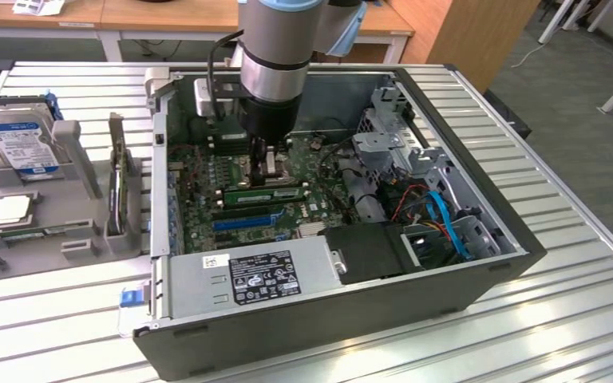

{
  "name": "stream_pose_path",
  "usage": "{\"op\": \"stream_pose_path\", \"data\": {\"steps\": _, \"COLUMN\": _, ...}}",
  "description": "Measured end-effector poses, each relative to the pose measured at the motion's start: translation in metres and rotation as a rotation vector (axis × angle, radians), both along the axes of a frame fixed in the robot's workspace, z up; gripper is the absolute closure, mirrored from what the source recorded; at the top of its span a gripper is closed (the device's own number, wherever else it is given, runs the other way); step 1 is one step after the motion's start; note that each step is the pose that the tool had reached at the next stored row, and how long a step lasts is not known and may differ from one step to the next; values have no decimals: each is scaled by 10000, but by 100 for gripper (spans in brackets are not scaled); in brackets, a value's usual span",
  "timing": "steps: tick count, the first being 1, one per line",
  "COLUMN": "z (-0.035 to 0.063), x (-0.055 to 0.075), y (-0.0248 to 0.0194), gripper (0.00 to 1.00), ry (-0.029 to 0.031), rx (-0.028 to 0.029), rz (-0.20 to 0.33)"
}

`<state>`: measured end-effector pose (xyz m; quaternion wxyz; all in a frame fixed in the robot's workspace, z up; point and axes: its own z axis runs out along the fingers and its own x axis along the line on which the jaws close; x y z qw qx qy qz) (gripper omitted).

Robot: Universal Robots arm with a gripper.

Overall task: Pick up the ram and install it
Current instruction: 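Press down the ram until it locks into place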

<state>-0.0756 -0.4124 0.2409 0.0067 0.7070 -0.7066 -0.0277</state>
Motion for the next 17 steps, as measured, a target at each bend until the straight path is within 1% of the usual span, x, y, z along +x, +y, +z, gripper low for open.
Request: {"op": "stream_pose_path", "data": {"steps": 17, "z": -17, "x": -14, "y": -9, "gripper": 90, "ry": 0, "rx": 1, "rz": 1}}
